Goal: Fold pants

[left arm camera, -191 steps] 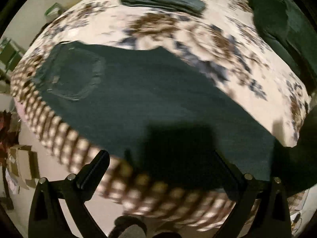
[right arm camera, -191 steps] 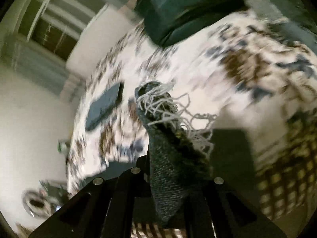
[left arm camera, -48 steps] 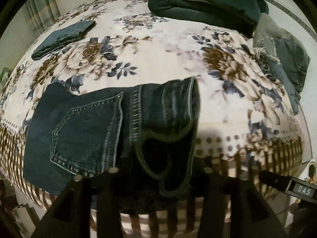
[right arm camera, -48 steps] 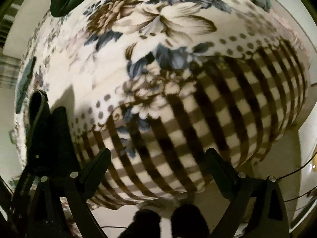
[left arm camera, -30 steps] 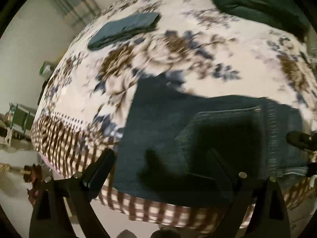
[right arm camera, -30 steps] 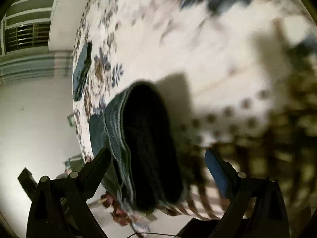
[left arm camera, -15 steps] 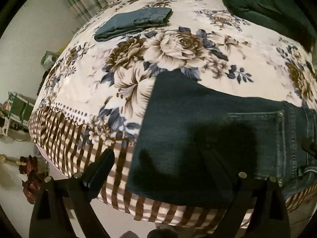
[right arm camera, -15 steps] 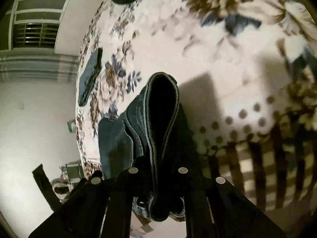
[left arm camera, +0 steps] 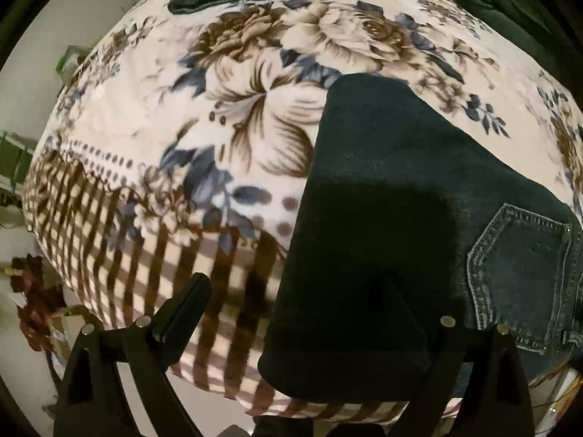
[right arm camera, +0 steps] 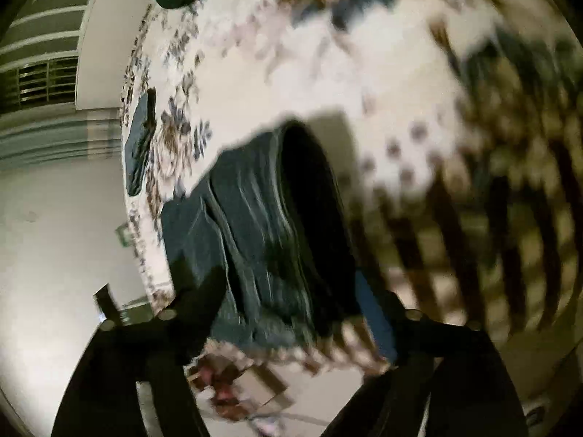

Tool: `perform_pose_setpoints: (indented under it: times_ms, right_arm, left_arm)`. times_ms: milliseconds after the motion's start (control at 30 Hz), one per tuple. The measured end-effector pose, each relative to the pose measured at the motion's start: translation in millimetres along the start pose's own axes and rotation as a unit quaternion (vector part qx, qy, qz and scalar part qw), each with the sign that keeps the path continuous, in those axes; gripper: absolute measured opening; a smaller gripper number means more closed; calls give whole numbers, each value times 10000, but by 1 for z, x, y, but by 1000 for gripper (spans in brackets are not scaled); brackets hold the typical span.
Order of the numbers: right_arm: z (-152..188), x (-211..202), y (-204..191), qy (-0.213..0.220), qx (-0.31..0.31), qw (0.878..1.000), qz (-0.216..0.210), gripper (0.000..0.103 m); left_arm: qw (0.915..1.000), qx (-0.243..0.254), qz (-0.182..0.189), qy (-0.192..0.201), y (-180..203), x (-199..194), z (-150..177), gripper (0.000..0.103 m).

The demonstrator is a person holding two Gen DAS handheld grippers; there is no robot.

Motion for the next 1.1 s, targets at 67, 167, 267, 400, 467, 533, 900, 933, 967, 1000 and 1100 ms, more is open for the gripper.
perform_pose_setpoints:
  times_ms: [67,167,267,400,467,533,900,933,967,1000,1100]
  right_arm:
    - [14,15,14,-341,404,9986,5,77]
    - [22,29,29,-384,910,9944,-383,49]
    - [19,12,25,306,871,9951,-341,29]
    - [21,-16,-1,782,106,9969,43,26]
    - [19,-14,4,814,39,9963,257,26]
    - [11,-1,22,717,390,9963,250,26]
    - [9,12,29,405,697,9959,-418,89]
    - [15,10,28,425,615,9960,-488,94]
    - [20,10,24,404,543,9962,-540,94]
    - [24,14,21,374,498,9963,-590,94]
    - [35,39,21,171,598,9960,-642,94]
  left_arm:
    - [10000,0,12,8,0,2,2,95]
    - [10000,14,11,-6,1,3,5,96]
    - [9998,-29,159,-63,-3,6,5,101]
    - [9992,-100,394,-41,-9,11,6,103]
    - [9978,-208,613,-134,-11,15,9,103]
    - [9963,-288,780,-219,-12,19,11,103]
    - [9768,-901,1933,-182,-26,-1,8,103]
    - [9746,-940,2025,-148,-27,-1,7,103]
    - [9730,-964,2093,-162,-27,2,6,103]
    - [9722,-981,2118,-193,-28,8,5,103]
    - [9695,-1030,2196,-352,-23,31,2,102]
Point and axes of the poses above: each gripper's, at about its wrist camera, not at the fingertips, and x roughly the way its jaws point, y to its right, z to its underside, the point moved 5 cm from there along x, roughly the way its jaws point, and after that the axes turned 3 degrees about -x, right-handed, at the moved point
